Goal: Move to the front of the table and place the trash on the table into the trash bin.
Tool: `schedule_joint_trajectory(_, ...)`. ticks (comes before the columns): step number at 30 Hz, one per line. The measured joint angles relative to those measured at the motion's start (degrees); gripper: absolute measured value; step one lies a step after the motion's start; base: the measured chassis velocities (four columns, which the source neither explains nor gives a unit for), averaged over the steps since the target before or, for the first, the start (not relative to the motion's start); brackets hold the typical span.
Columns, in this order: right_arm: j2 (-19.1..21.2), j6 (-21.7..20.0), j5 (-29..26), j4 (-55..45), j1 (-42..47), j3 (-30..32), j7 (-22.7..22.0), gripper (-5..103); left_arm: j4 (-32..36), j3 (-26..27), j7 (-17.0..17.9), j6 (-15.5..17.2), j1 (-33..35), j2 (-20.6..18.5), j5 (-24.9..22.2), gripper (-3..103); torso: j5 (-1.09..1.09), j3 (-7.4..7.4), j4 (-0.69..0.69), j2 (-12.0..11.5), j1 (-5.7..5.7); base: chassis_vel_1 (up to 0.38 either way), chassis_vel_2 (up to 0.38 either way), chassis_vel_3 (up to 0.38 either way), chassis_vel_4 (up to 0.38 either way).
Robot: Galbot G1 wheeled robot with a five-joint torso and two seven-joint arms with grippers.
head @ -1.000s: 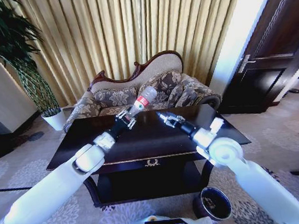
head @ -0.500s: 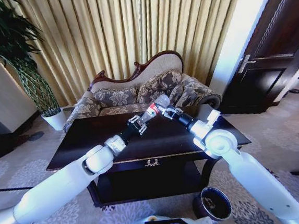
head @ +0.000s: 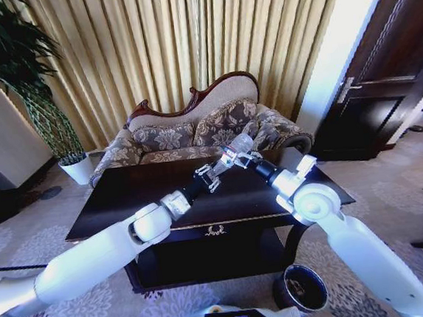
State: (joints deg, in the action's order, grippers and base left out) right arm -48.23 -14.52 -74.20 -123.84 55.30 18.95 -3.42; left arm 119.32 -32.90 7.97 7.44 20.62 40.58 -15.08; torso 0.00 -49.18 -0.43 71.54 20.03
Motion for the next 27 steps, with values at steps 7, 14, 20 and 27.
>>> schedule_joint_trajectory(7,0.5,0.0,0.0,-0.9,1.0,0.8,0.0,68,1.3,-0.1,0.3,1.5,0.5,-0.5,-0.9,24,0.0,0.0,0.0,0.0,0.0,0.0,0.0,0.0,0.0)
schedule_joint_trajectory(14,1.2,0.0,0.0,-1.6,1.7,1.6,0.2,53,1.8,0.0,0.6,2.0,0.6,-0.8,-1.9,44,-0.01,0.0,0.01,0.0,0.0,0.0,0.0,0.0,0.0)
schedule_joint_trajectory(20,2.1,0.1,0.2,-2.2,3.6,3.4,0.2,40,2.0,0.3,0.8,2.0,1.2,-0.7,-2.5,66,0.0,0.0,0.0,0.0,0.0,0.0,0.0,0.0,0.0)
schedule_joint_trajectory(27,3.7,0.2,1.1,-1.5,6.4,6.9,0.1,28,3.5,3.8,1.0,1.9,3.2,-1.1,-4.2,92,0.01,0.0,-0.01,0.0,0.0,0.0,0.0,0.0,0.0)
